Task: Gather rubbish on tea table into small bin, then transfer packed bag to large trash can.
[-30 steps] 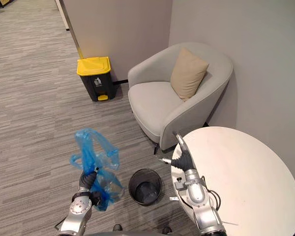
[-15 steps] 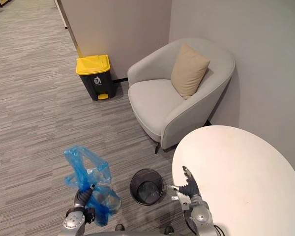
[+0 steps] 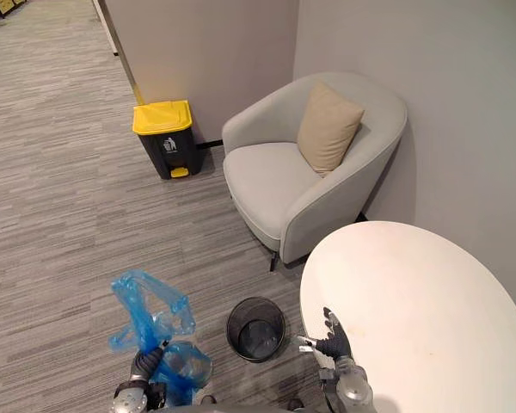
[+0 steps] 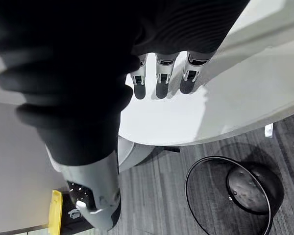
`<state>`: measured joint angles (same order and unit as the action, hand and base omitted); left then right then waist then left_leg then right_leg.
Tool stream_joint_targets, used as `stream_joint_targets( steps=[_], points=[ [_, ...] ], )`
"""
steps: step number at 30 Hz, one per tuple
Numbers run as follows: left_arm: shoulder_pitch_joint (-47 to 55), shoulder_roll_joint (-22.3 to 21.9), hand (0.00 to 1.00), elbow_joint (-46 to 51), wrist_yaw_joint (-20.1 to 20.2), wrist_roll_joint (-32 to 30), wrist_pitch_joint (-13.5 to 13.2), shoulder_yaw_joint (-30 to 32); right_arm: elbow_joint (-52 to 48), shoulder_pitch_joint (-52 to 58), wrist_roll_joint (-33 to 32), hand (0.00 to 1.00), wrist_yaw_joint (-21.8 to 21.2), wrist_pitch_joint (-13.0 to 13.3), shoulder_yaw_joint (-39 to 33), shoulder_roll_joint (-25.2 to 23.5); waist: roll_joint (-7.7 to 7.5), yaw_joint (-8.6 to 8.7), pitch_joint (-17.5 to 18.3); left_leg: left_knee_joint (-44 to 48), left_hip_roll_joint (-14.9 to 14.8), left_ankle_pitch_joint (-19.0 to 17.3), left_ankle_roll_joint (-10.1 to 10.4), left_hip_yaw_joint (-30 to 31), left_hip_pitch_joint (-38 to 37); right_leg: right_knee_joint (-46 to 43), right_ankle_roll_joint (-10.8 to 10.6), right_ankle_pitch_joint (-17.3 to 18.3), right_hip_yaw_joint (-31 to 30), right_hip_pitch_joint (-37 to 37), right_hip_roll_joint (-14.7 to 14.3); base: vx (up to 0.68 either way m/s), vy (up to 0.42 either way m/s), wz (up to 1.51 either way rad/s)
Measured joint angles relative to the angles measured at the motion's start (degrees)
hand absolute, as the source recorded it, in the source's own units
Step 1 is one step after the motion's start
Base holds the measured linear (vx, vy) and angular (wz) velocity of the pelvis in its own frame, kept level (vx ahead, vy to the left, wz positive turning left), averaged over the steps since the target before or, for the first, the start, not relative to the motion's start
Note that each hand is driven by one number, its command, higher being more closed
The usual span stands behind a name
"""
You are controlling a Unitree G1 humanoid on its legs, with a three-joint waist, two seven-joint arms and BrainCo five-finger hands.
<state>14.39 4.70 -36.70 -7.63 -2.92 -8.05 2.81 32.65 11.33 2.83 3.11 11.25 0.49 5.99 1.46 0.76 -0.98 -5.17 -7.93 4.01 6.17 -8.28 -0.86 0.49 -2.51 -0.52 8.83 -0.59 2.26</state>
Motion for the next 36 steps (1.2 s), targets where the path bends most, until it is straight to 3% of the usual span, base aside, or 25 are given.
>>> stream_joint_targets(
  steps=[4,6,8,10,11,13,14,15,18,20,21,23,24,25,27,28,31,36],
  points=[
    [-0.7,0.1,1.00,0.1,0.0,0.0,-0.1,0.0,-0.4,-2.3,0.1,0.00,0.5,-0.5,0.7,0.0,-0.58,-0.41,-1.1,1.7,0.1,-0.6,-0.4,-2.4,1.7,-5.6,-0.2,1.4,-2.7,-4.9,0.5,-0.03,0.021,-0.34],
    [-3.5,0.3,1.00,0.2,0.0,0.1,-0.1,-0.1,-2.0,-4.6,0.1,0.00,0.7,-0.6,2.0,0.0,-2.23,-0.51,-3.5,7.4,0.9,-2.3,-1.6,-2.6,5.2,-14.0,-0.5,4.2,-3.4,-9.7,2.2,-0.07,0.017,-0.09],
    [-5.3,0.1,1.00,0.8,-0.1,0.1,-0.1,-0.1,-4.3,-5.0,0.1,0.00,1.1,-0.6,2.5,0.0,-2.59,-0.80,-4.2,11.2,1.3,-3.6,-2.4,-2.1,7.7,-16.1,-1.1,4.7,-4.1,-11.2,2.9,-0.14,0.029,0.17],
    [-6.5,0.0,1.00,2.9,-0.2,0.2,-0.2,-0.1,-7.2,-4.3,0.2,0.00,2.0,-0.5,3.5,-0.3,-2.68,-1.03,-4.8,12.9,1.9,-3.8,-2.8,-0.2,9.7,-30.8,-3.7,12.7,-6.1,-13.5,4.0,-0.14,-0.031,0.71],
    [-5.9,0.0,1.00,4.4,-0.3,0.2,-0.6,-0.1,-7.2,-4.4,0.2,0.00,2.0,-0.5,4.7,-0.4,-3.92,-1.37,-4.6,14.0,2.9,-3.9,-2.7,1.3,10.3,-35.3,-4.8,15.8,-7.1,-12.8,4.1,-0.09,-0.121,0.93],
    [-5.4,0.1,1.00,6.9,-0.6,0.5,-1.1,0.1,-8.1,-4.7,0.3,0.00,2.0,-0.4,5.6,-0.6,-5.50,-2.10,-3.7,16.2,3.8,-3.9,-2.4,2.9,12.6,-33.0,-3.4,18.7,-9.2,-12.4,3.9,-0.08,-0.152,0.58],
    [-4.3,-2.0,1.00,8.4,-1.3,1.2,-1.3,-0.1,-11.2,-5.2,0.7,0.00,2.3,-0.3,6.2,0.3,-2.56,-4.86,-3.9,15.6,1.4,-2.3,-1.5,4.4,15.4,-26.1,0.1,17.0,-8.6,-11.3,0.6,-0.19,-0.129,0.30],
    [-3.1,-3.1,1.00,9.4,-1.4,1.3,-1.3,-0.3,-12.8,-5.9,0.8,0.00,2.4,-0.3,6.3,0.4,-1.45,-5.28,-4.7,14.1,0.7,-0.3,-1.1,5.3,15.8,-25.3,0.3,16.1,-7.5,-11.6,-0.3,-0.22,-0.111,0.38],
    [-1.9,-4.0,1.00,12.0,-1.6,1.3,-1.3,-2.1,-15.9,-4.6,0.7,0.00,4.2,-0.4,6.2,0.5,-0.39,-4.78,-5.4,10.8,-0.2,1.7,-0.8,7.0,16.1,-25.1,2.5,14.8,-2.3,-11.2,-0.6,-0.16,-0.099,0.62],
    [-2.9,-4.0,1.00,13.0,-1.4,1.3,-1.3,-2.7,-17.9,-4.5,0.6,0.00,4.7,-0.5,4.9,-0.5,-1.11,-4.32,-6.3,13.1,-1.5,-1.5,-3.2,2.5,17.6,-21.1,3.8,12.5,0.9,-9.5,0.7,-0.12,-0.054,0.78],
    [-3.4,-4.1,1.00,14.4,-1.4,1.3,-1.3,-2.7,-19.8,-4.5,0.5,0.00,5.0,-0.5,4.0,-0.7,-1.65,-4.40,-6.8,19.9,-2.1,-2.6,-4.8,-0.1,19.3,-20.3,3.9,11.8,2.5,-9.3,1.7,-0.12,-0.007,0.91],
    [-3.2,-4.1,1.00,15.8,-1.4,1.3,-1.3,-2.7,-22.8,-3.9,0.5,0.00,5.7,-0.4,2.8,-0.5,-1.42,-4.18,-6.7,29.6,-3.0,-5.4,-7.2,-3.4,19.6,-20.5,3.9,11.6,5.1,-8.9,3.0,-0.09,0.042,0.70],
    [-3.2,-4.0,1.00,15.8,-1.4,1.3,-1.4,-2.7,-23.1,-3.9,0.6,0.00,5.7,-0.3,2.4,-0.6,-1.27,-3.94,-6.6,31.2,-3.3,-7.3,-7.3,-4.2,19.1,-20.5,3.8,11.6,6.0,-8.7,3.4,-0.07,0.121,0.90],
    [-3.5,-3.8,1.00,15.8,-1.5,1.3,-1.4,-2.7,-22.9,-4.2,0.6,0.00,6.0,-0.4,2.1,-1.0,-1.09,-3.29,-6.5,32.4,-4.1,-10.6,-8.6,-6.9,18.2,-21.1,3.4,11.8,8.5,-8.6,4.6,-0.07,0.172,0.83],
    [-3.5,-3.6,1.00,15.8,-1.4,1.3,-1.4,-3.6,-22.4,-4.4,0.6,0.00,6.4,-0.4,1.9,-1.2,-0.49,-3.04,-6.4,28.7,-3.9,-13.5,-6.4,-9.5,16.5,-21.7,1.3,12.5,9.9,-8.5,5.3,-0.04,0.153,0.71],
    [-4.2,-2.1,1.00,13.8,-1.5,1.3,-1.3,-5.0,-19.9,-4.4,0.6,0.00,6.7,-0.5,1.3,-2.6,-2.02,-2.79,-6.0,24.8,-1.0,-11.6,-5.9,-9.5,15.3,-20.9,-0.1,12.5,9.9,-8.3,7.0,0.01,0.150,0.61],
    [-4.6,-0.9,1.00,9.6,-1.4,1.2,-1.3,-6.6,-15.6,-4.2,0.7,0.00,6.7,-0.6,1.0,-3.5,-2.02,-2.17,-5.4,15.7,4.1,-7.4,-7.0,-7.0,11.4,-14.5,-2.1,10.7,9.8,-4.4,8.0,0.03,0.145,0.61],
    [-4.4,1.4,1.00,7.6,-1.2,1.0,-1.3,-6.7,-9.9,-5.4,0.8,0.00,6.6,-0.6,-0.5,-3.5,-1.88,-1.78,-5.3,10.8,6.6,-4.3,-8.2,-6.3,9.4,-9.3,-3.4,7.4,10.0,-1.5,8.3,0.08,0.072,0.20]
  ],
)
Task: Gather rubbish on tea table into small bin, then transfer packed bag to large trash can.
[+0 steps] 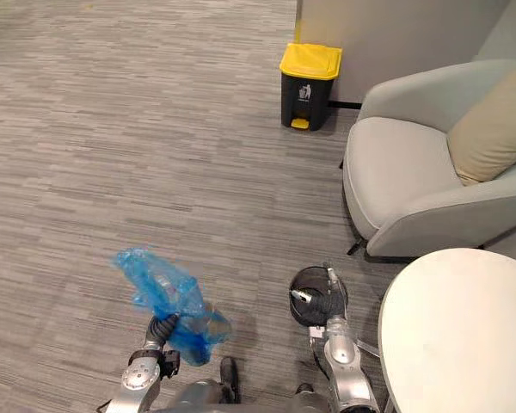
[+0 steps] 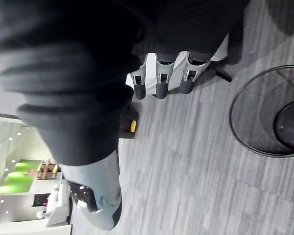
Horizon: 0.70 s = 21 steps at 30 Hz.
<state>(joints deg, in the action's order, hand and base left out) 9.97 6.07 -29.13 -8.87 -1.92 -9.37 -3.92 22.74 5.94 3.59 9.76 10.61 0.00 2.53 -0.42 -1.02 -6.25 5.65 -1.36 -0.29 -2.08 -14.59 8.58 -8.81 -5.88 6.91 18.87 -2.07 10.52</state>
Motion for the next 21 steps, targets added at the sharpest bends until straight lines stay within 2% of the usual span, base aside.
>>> stream_joint_targets(
  steps=[6,11,14,15,16,17,18,19,21],
  points=[
    [0.0,0.5,1.00,-1.0,0.0,-0.5,0.0,0.1,2.5,-0.2,0.3,0.00,-0.1,-0.7,-0.1,0.0,-0.12,0.13,0.0,-1.6,0.3,0.0,0.0,-0.2,-1.1,2.5,0.0,-1.3,-0.1,1.2,-0.3,0.08,-0.003,-0.03],
    [0.2,0.9,1.00,-0.9,0.0,-0.5,0.0,1.3,4.1,-1.6,1.1,0.00,-0.2,-1.1,0.0,-0.1,-1.09,0.11,-0.6,-1.3,0.7,-0.5,0.0,-0.2,-0.3,1.9,-0.2,-1.2,0.1,0.3,0.4,0.05,0.018,0.01],
    [0.2,0.6,1.00,-0.7,0.1,-0.5,0.1,2.2,5.6,-2.3,1.5,0.00,-0.9,-1.3,-0.1,0.1,-2.05,0.19,-1.3,2.5,1.8,-5.4,-0.4,0.6,0.7,-8.6,-1.7,2.7,-0.2,-2.9,3.6,0.06,0.072,0.19],
    [0.3,0.4,1.00,-0.6,0.1,-0.5,0.1,2.1,5.6,-1.9,1.5,0.00,-1.1,-1.4,-0.1,0.3,-1.89,0.18,-1.4,3.1,2.0,-6.1,-0.9,1.0,0.7,-11.5,-1.6,2.8,-0.5,-3.6,4.2,0.08,0.134,0.38],
    [0.6,0.4,1.00,0.4,0.1,-0.6,0.1,2.2,5.5,-0.9,1.5,0.00,-1.2,-1.9,-0.2,0.4,-1.92,0.48,-1.6,4.7,2.8,-8.0,-1.6,2.4,0.3,-20.7,-0.9,2.6,-3.0,-6.4,5.9,0.10,0.146,0.36],
    [0.7,0.4,1.00,0.9,0.1,-0.6,0.1,2.2,5.5,-0.5,1.5,0.00,-1.2,-2.0,-0.2,0.4,-2.06,0.52,-1.7,5.3,3.1,-8.5,-2.0,3.3,0.0,-24.7,0.1,2.0,-4.6,-7.8,6.3,0.19,0.153,0.59],
    [0.5,0.5,1.00,1.9,0.1,-0.8,0.1,2.2,5.4,0.6,1.5,0.00,-1.2,-2.0,-0.2,0.1,-2.16,0.55,-2.2,6.4,3.4,-9.4,-3.0,5.2,-1.1,-32.4,2.2,2.1,-9.1,-11.5,5.7,0.24,0.060,0.70],
    [0.2,0.5,1.00,2.9,0.1,-1.0,0.1,2.2,5.3,1.5,1.6,0.00,-1.5,-2.1,0.3,-0.3,-1.70,1.04,-2.8,7.5,3.2,-10.4,-3.6,7.3,-1.4,-35.9,2.3,6.1,-12.6,-13.9,2.7,0.24,0.034,0.74],
    [0.0,0.4,1.00,3.1,0.1,-1.0,0.1,2.2,4.8,1.7,1.5,0.00,-2.2,-2.1,0.5,-0.9,-2.13,2.07,-2.8,7.8,3.2,-11.3,-3.8,9.9,-1.9,-35.4,2.4,9.4,-14.2,-17.2,-1.1,0.20,-0.013,0.72]
  ],
)
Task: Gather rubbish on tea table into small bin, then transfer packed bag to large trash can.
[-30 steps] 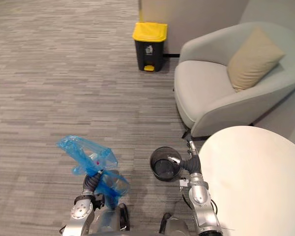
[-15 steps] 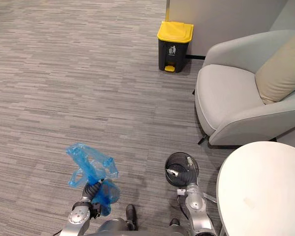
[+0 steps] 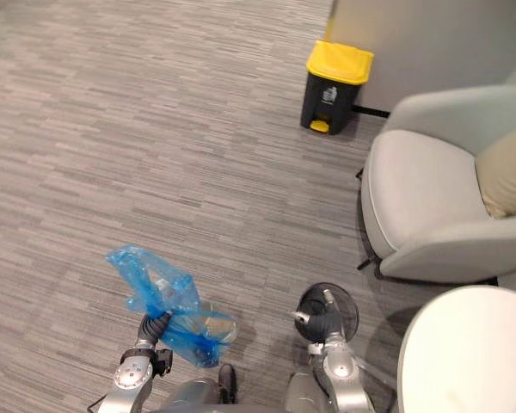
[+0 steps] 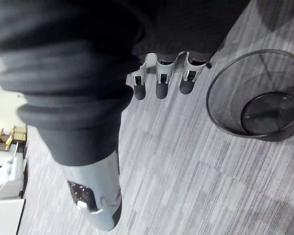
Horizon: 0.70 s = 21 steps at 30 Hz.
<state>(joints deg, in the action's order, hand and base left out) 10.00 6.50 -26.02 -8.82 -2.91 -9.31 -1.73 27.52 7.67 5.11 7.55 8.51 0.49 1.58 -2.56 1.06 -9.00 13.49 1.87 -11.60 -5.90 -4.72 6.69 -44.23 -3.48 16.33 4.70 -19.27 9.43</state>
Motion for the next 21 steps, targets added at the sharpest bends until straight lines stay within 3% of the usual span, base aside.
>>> stream_joint_targets(
  steps=[2,4,5,6,7,9,10,11,12,14,16,20,21],
  points=[
    [0.2,0.3,1.00,0.0,0.0,0.0,0.1,-0.1,-0.1,-0.1,0.0,0.00,0.0,0.1,-0.1,0.1,-0.30,-0.20,-0.2,-0.8,0.1,-1.2,0.1,0.9,-2.1,2.3,0.0,0.7,0.7,-3.0,-2.4,0.28,-0.051,0.46],
    [-0.3,0.3,1.00,0.0,0.0,0.0,0.2,-0.5,-0.1,0.3,-0.1,0.00,0.0,0.0,-0.2,0.1,-0.13,0.67,-0.3,-1.2,0.1,-2.1,0.9,3.0,-4.5,7.2,0.0,0.4,3.3,-5.2,-4.0,0.40,-0.099,0.54],
    [-0.5,0.4,1.00,-0.1,0.0,0.0,0.1,-0.4,0.0,0.4,-0.1,0.00,0.0,0.0,-0.2,0.1,-0.35,1.04,-0.3,-1.4,0.2,-2.6,1.7,3.8,-6.0,12.6,1.8,-1.5,3.3,-5.2,-5.2,0.56,-0.158,0.71],
    [-1.4,0.6,1.00,-0.3,0.0,-0.1,0.1,-0.4,0.0,0.7,-0.1,0.00,0.0,0.0,-0.3,0.2,-1.90,1.20,0.2,-1.1,0.7,-3.8,3.7,4.8,-7.4,18.7,4.6,-9.9,3.3,-4.4,-5.2,0.52,-0.157,0.77],
    [-2.7,0.1,1.00,-1.1,-0.1,-0.1,0.3,-0.4,0.0,0.8,-0.1,0.00,0.0,-0.1,-0.8,0.8,-0.28,1.17,-0.7,-0.7,-0.7,-4.4,5.4,5.4,-8.4,18.0,6.0,-10.2,5.5,-3.1,-5.5,0.63,-0.185,0.71],
    [-3.7,-0.8,1.00,-1.0,0.0,-0.3,0.2,-0.5,-2.8,1.3,-0.1,0.00,0.0,-0.1,-1.6,1.3,0.88,1.51,-0.8,-0.2,-2.1,-2.7,9.7,4.3,-8.6,18.5,7.3,-7.4,8.1,-1.1,-5.6,0.49,-0.160,0.54],
    [-3.9,-1.1,1.00,-1.0,0.0,-0.5,0.2,-0.5,-3.6,1.3,-0.1,0.00,0.0,-0.1,-1.8,1.2,1.13,1.72,-0.8,0.6,-2.6,-2.5,10.0,3.9,-8.6,18.8,7.5,-6.9,8.8,-0.2,-5.7,0.46,-0.174,0.46],
    [-4.0,-1.8,1.00,-0.7,0.1,-0.6,0.2,-0.2,-5.1,1.6,-0.2,0.00,0.0,-0.1,-1.7,1.0,1.47,2.01,-1.0,6.0,-4.3,-2.5,10.3,2.2,-8.2,20.9,7.8,-6.2,9.8,3.6,-6.9,0.45,-0.159,0.30],
    [-3.5,-2.2,1.00,0.0,0.2,-0.7,0.2,0.0,-7.3,2.5,-0.3,0.00,0.0,0.0,-1.3,0.7,1.66,1.66,-1.2,19.1,-7.0,-1.7,12.1,-0.9,-4.8,24.6,7.9,-6.2,9.5,9.2,-8.9,0.53,-0.151,0.18],
    [-2.0,-2.9,1.00,2.2,0.7,-0.7,0.0,0.1,-10.0,3.1,-0.5,0.00,0.1,0.2,0.1,0.7,1.54,0.67,-1.2,33.6,-10.8,-2.3,11.6,-5.2,0.3,28.6,8.2,-6.1,8.1,14.9,-10.6,0.40,-0.064,-0.24],
    [-0.8,-3.9,1.00,4.5,1.2,-0.7,0.0,0.1,-12.5,2.7,-0.6,0.00,0.1,0.3,0.0,0.7,1.42,-1.51,-1.2,40.5,-13.8,-4.4,8.2,-9.7,7.3,32.1,8.3,-6.0,4.1,19.0,-11.3,0.32,0.013,-0.79],
    [0.2,-4.4,1.00,5.1,1.3,-0.7,0.1,0.0,-12.6,2.3,-0.7,0.00,0.1,0.1,0.1,0.0,1.25,-3.56,-1.3,28.6,-13.4,-4.9,7.5,-7.5,14.1,33.3,7.8,-5.7,-3.3,21.0,-9.8,0.28,0.165,-1.01],
    [0.2,-4.6,1.00,5.3,1.3,-0.7,0.1,0.0,-12.6,2.5,-0.7,0.00,0.1,0.1,0.0,0.0,1.38,-3.56,-1.2,21.3,-12.4,-3.7,8.8,-4.8,14.8,32.9,5.6,-4.2,-5.3,21.4,-9.0,0.29,0.287,-1.09]
  ],
)
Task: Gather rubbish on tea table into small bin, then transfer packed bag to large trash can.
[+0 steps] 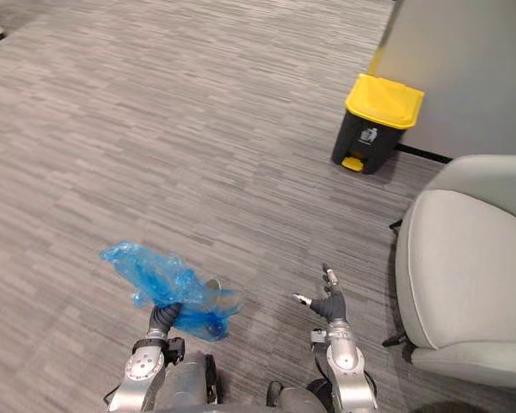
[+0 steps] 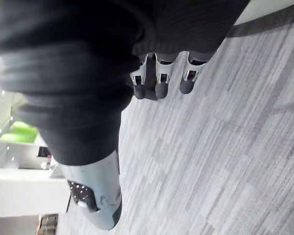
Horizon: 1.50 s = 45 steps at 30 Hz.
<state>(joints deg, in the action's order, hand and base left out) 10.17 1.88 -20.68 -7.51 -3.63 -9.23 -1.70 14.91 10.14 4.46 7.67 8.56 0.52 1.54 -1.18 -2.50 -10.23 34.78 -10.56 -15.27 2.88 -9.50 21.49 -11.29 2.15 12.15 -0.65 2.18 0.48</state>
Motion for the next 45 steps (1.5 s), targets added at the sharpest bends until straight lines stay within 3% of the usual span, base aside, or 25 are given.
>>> stream_joint_targets(
  steps=[1,2,3,5,8,9,11,13,16,18,19,22,25,26,28,30,33,35,36,37,39,41,42,44,45],
  points=[
    [0.2,-0.9,1.00,0.3,0.0,0.0,0.0,0.0,-0.2,0.5,0.0,0.00,0.0,0.0,0.0,0.5,2.18,0.05,0.5,-12.3,0.1,5.0,2.2,4.7,-1.8,-2.0,-3.1,3.2,-2.2,0.0,-0.5,0.30,0.314,-1.09],
    [0.4,-1.4,1.00,0.1,0.0,0.0,0.0,0.0,0.1,0.5,0.0,0.00,0.0,0.0,-0.1,1.3,3.26,0.10,0.5,-13.3,-0.8,11.5,3.8,5.3,-2.3,-3.1,-4.0,4.5,-3.1,-0.1,-1.1,0.27,0.351,-0.89],
    [0.0,-1.1,1.00,-0.2,0.0,0.0,0.4,-0.2,1.5,1.0,0.0,0.00,0.2,-0.5,0.0,0.1,0.95,0.47,1.2,-12.1,1.1,8.9,2.9,3.6,-3.0,-4.8,-4.6,5.9,-4.5,-0.7,1.1,0.27,0.326,-0.47],
    [-0.1,-0.6,1.00,0.9,0.0,0.0,0.3,-0.4,1.6,1.9,0.2,0.00,-0.1,-0.4,0.3,-0.8,-1.27,0.38,2.1,-8.6,2.9,4.2,1.4,0.3,-3.6,-5.7,-6.6,7.1,-6.9,-0.7,4.3,0.31,0.287,-0.57],
    [1.7,-0.5,1.00,1.1,0.0,0.0,0.4,-0.5,1.7,1.3,0.4,0.00,-0.2,-0.3,0.3,-1.4,-1.48,0.07,2.3,-6.9,2.7,0.4,0.0,-5.0,-7.4,-15.0,-7.8,7.4,-9.1,-3.8,5.7,0.33,0.251,-0.96],
    [2.6,0.3,1.00,1.2,0.0,0.0,0.7,-0.6,1.8,0.5,0.6,0.00,-0.2,-0.3,0.3,-1.5,-1.63,0.17,2.4,-7.4,2.8,-0.8,-1.0,-8.1,-10.0,-24.7,-11.6,6.1,-8.7,-8.4,6.6,0.22,0.124,-0.76],
    [2.6,1.2,1.00,1.2,-0.1,0.0,1.3,-0.8,2.5,0.2,0.7,0.00,-0.2,-0.3,0.3,-1.7,-1.78,0.52,2.4,-9.0,3.2,-2.0,-1.6,-10.2,-13.1,-35.1,-14.3,4.5,-6.6,-13.8,7.8,0.28,0.091,-0.60],
    [2.3,2.4,1.00,1.2,-0.3,0.2,1.4,-0.6,4.8,-0.4,0.9,0.00,-0.4,-0.4,0.5,-1.8,-1.71,1.37,2.3,-12.7,2.9,-2.7,-1.2,-11.7,-18.1,-40.1,-9.7,6.9,0.2,-19.5,8.1,0.34,0.009,-0.38],
    [1.7,2.9,1.00,1.1,-0.4,0.2,1.3,-0.4,7.4,-2.3,1.1,0.00,-0.3,-0.4,0.5,-1.5,-1.30,2.01,2.1,-16.7,1.8,-3.0,0.8,-13.8,-22.8,-36.0,-6.8,7.9,7.5,-27.2,7.5,0.34,-0.094,-0.32],
    [-0.1,3.2,1.00,-1.3,-0.3,0.2,1.1,-0.1,11.2,-4.1,1.4,0.00,-0.3,-0.3,0.5,-0.6,-1.54,2.38,2.1,-19.1,1.4,-2.6,1.7,-13.6,-25.6,-23.8,-4.9,3.3,9.7,-29.5,5.8,0.41,-0.179,0.00],
    [-1.6,3.6,1.00,-4.0,-0.3,0.2,1.2,0.0,13.7,-4.5,1.9,0.00,-0.2,-0.4,0.4,0.4,-1.53,3.60,2.3,-20.5,1.7,-2.5,3.1,-10.8,-27.3,-19.3,-0.6,-6.0,10.2,-28.0,4.6,0.55,-0.213,0.14],
    [-3.2,3.1,1.00,-6.3,-0.3,0.2,1.3,0.2,15.7,-6.6,2.3,0.00,-0.2,-1.4,-0.3,2.3,1.38,3.73,1.9,-20.2,0.4,2.0,4.1,-4.5,-27.0,-19.6,1.1,-3.5,10.3,-27.2,2.4,0.44,-0.211,-0.19],
    [-3.9,1.9,1.00,-6.2,-0.1,0.2,1.3,0.4,14.7,-4.6,2.3,0.00,-0.2,-1.7,-0.1,2.3,1.96,4.72,1.0,-5.1,-2.4,6.7,4.1,-0.5,-23.3,-16.1,1.5,-1.8,12.7,-19.3,1.5,0.34,-0.177,0.29],
    [-3.1,0.2,1.00,-5.4,0.0,0.2,1.1,1.0,12.0,-2.3,2.3,0.00,-0.2,-1.6,0.3,1.5,2.06,4.08,0.9,8.2,-4.8,10.6,4.3,1.3,-18.6,-12.1,2.0,-1.4,13.1,-13.7,0.4,0.40,-0.179,-0.06],
    [-1.9,-1.5,1.00,-3.7,0.4,0.3,1.1,1.0,8.6,-1.6,2.3,0.00,-0.2,-1.5,0.5,1.1,2.54,2.74,0.7,22.9,-7.5,8.5,3.2,1.4,-10.9,-7.8,2.7,-0.9,12.1,-8.6,-1.5,0.31,-0.079,-0.33],
    [-0.9,-2.0,1.00,-3.3,1.2,0.3,1.2,1.0,7.2,-1.9,2.2,0.00,-0.1,-1.3,0.4,0.6,2.21,1.10,0.6,25.5,-7.4,5.2,1.9,-0.3,-4.1,-5.2,3.2,0.2,10.5,-5.1,-2.1,0.28,0.034,-0.39],
    [0.8,-2.0,1.00,-2.1,1.2,0.3,1.2,1.1,6.8,-1.9,1.8,0.00,-0.1,-1.4,0.1,0.2,1.60,-0.38,0.4,10.9,-4.3,3.9,-0.4,-4.3,0.2,-2.9,1.1,1.7,7.7,-1.2,-0.7,0.30,0.122,-0.42],
    [1.2,-1.9,1.00,-2.1,1.2,0.3,1.2,1.1,6.8,-1.9,1.7,0.00,0.0,-1.4,-0.1,0.6,1.19,-0.61,0.2,-2.2,-0.7,4.7,0.2,-4.4,0.6,-2.8,-1.1,3.6,6.2,0.2,1.2,0.37,0.214,-0.34],
    [1.2,-2.0,1.00,-2.3,1.2,0.3,1.2,1.1,7.3,-2.0,1.7,0.00,0.1,-1.2,-0.2,1.5,2.56,-0.76,1.0,-12.1,1.2,8.0,1.6,-3.2,-0.4,-3.1,-3.1,4.8,5.2,0.8,1.6,0.42,0.290,-0.45],
    [1.1,-1.8,1.00,-2.7,1.1,0.4,1.2,1.4,9.9,-2.9,1.7,0.00,0.1,-1.3,-0.4,2.2,2.59,-1.39,1.3,-14.3,2.5,13.3,-2.5,-2.9,-1.4,-3.5,-4.5,6.0,3.6,1.1,1.9,0.43,0.288,-0.34],
    [-0.1,-0.3,1.00,-4.0,1.0,0.7,1.3,1.6,13.2,-4.0,1.7,0.00,0.0,-2.0,-0.3,1.4,-0.39,-1.34,2.2,-13.1,5.6,11.0,-3.7,-4.3,-1.2,-2.6,-5.1,6.2,1.7,1.5,5.1,0.46,0.226,0.00],
    [-0.4,0.0,1.00,-4.4,0.9,0.7,1.5,1.7,13.7,-4.3,1.8,0.00,-0.1,-2.3,-0.5,1.1,-0.83,-1.25,2.2,-10.0,6.6,7.2,-5.2,-5.3,-1.6,-5.4,-5.9,5.9,0.5,1.5,6.7,0.48,0.227,-0.03],
    [0.1,0.0,1.00,-4.4,0.8,0.7,1.6,1.3,13.9,-4.8,1.9,0.00,-0.1,-2.3,-0.5,0.9,-0.82,-1.33,2.1,-10.0,7.2,5.3,-5.5,-6.1,-3.9,-11.6,-7.5,5.4,0.0,0.3,7.6,0.48,0.223,-0.26],
    [1.1,0.6,1.00,-4.4,0.8,0.7,1.6,0.5,14.0,-5.1,2.5,0.00,-0.2,-2.2,-0.4,0.6,-0.78,-1.04,2.1,-12.3,7.9,3.4,-5.9,-6.7,-8.7,-29.7,-14.2,1.9,-0.9,-6.5,8.6,0.40,0.149,-0.15],
    [1.1,1.1,1.00,-4.3,0.8,0.7,1.6,-0.2,14.0,-4.9,2.9,0.00,-0.2,-2.2,-0.3,0.5,-0.80,-0.89,2.1,-12.9,8.0,2.4,-6.1,-6.7,-11.1,-37.5,-14.0,2.1,-1.2,-9.9,8.8,0.32,0.060,-0.01]
  ],
)
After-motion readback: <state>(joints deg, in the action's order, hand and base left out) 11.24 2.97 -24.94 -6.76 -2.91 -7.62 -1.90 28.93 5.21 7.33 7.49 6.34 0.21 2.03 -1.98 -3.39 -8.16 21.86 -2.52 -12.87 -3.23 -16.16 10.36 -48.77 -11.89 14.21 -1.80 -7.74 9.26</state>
